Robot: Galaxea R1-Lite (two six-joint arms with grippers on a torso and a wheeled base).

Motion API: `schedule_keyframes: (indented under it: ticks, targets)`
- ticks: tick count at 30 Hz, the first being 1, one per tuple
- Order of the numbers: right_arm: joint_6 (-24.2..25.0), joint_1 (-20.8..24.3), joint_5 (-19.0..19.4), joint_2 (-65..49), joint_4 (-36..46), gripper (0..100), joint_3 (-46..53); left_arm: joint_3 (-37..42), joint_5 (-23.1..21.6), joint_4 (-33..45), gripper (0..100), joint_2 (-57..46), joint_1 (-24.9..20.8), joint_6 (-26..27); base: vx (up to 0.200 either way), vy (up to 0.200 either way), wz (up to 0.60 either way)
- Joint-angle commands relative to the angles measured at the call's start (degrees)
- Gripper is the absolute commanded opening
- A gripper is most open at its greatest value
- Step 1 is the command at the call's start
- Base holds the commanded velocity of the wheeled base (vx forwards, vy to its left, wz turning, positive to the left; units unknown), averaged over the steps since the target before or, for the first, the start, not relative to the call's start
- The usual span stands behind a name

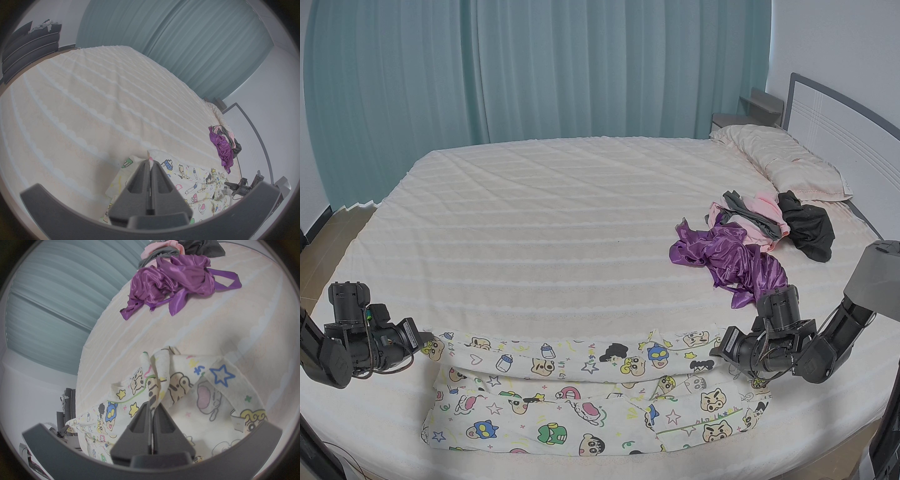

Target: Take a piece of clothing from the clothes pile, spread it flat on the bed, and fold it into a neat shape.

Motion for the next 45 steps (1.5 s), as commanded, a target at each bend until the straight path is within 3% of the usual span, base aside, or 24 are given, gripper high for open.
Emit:
schedule_keyframes:
  ticks: [1, 17, 25, 45]
  targets:
    - [0.0, -0.78, 0.04, -1.98, -0.03, 0, -0.36, -1.38, 0.15, -0.01, 0, 0.06, 0.03, -0.01, 0.0, 0.0, 0.0]
    - [-0.17, -2.01, -0.05, -3.04, 0.76, 0, -8.18, -7.62, 0.94, 1.31, 0, 2.87, -0.06, -0.8, 0.0, 0.0, 0.0]
    - [0.0, -2.63, -0.49, -2.6, 0.41, 0, -10.55, -10.44, 4.98, 1.49, 0, 5.51, -0.94, -7.65, 0.0, 0.0, 0.0]
    - [0.18, -2.01, -0.58, -3.74, -0.2, 0, -4.22, -6.3, 4.98, 1.31, 0, 5.07, -1.64, -7.39, 0.0, 0.0, 0.0]
